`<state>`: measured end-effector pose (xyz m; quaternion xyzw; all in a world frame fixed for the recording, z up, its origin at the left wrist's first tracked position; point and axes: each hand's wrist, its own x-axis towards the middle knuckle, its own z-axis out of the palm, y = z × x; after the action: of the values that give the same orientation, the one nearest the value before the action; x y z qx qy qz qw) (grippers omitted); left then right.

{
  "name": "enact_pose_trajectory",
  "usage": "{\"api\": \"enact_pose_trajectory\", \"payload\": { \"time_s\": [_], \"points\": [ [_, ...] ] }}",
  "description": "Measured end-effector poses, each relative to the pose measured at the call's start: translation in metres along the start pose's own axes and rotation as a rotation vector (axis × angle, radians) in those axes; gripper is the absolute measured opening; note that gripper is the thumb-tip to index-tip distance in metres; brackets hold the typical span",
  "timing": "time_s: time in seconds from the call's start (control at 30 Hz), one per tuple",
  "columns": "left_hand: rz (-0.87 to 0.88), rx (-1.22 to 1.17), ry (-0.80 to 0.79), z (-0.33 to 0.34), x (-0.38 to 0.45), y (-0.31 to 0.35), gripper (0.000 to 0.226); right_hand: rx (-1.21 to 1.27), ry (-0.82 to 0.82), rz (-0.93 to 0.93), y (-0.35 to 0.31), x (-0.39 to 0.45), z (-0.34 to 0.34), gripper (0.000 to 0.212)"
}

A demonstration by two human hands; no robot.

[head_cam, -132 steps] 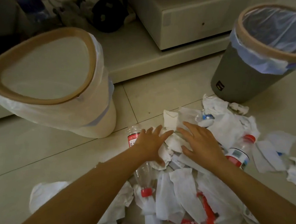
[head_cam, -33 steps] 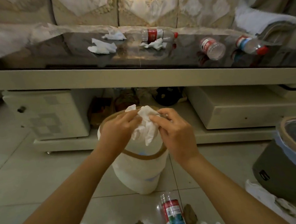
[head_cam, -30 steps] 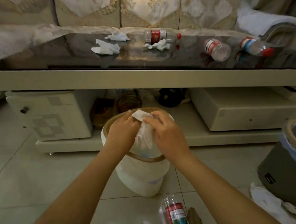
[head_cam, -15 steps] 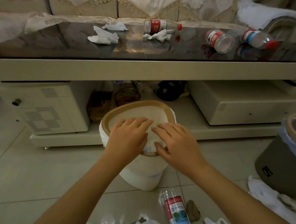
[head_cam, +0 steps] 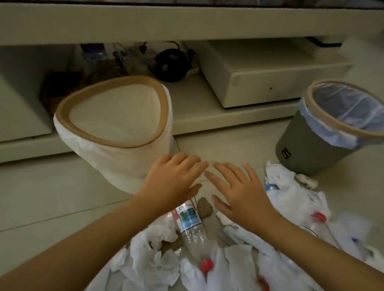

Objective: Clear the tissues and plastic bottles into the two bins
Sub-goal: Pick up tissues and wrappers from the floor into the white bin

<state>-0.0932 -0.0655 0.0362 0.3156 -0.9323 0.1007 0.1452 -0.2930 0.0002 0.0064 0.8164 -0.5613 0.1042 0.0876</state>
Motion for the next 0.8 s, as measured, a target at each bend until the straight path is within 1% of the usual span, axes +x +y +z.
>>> {"api": "enact_pose_trajectory", "payload": {
  "time_s": [0.1,0.2,0.3,0.43,0.53,0.67,0.8],
  "points": [
    [0.062,-0.026,-0.115,0.022,0.006,0.023,0.057,-0.031,-0.084,0.035,0.009,-0.036,0.010,0.051],
    [0.104,-0.023,-0.188,0.040,0.013,0.044,0.062,-0.056,-0.157,0.070,0.016,-0.071,0.021,0.056],
    [0.118,-0.033,-0.336,0.058,0.018,0.063,0.065,-0.055,-0.201,0.160,0.024,-0.103,0.033,0.064],
    [-0.004,-0.055,-0.539,0.089,0.020,0.079,0.073,-0.063,-0.296,0.257,0.029,-0.131,0.053,0.073],
    [-0.151,-0.042,-0.690,0.112,0.017,0.087,0.076,-0.010,-0.347,0.283,0.028,-0.140,0.066,0.069],
    [-0.281,0.059,-0.801,0.139,0.017,0.087,0.077,0.055,-0.357,0.312,0.028,-0.142,0.076,0.070],
    [-0.332,0.096,-0.887,0.154,0.020,0.090,0.074,0.050,-0.376,0.330,0.033,-0.143,0.088,0.073]
  ]
}}
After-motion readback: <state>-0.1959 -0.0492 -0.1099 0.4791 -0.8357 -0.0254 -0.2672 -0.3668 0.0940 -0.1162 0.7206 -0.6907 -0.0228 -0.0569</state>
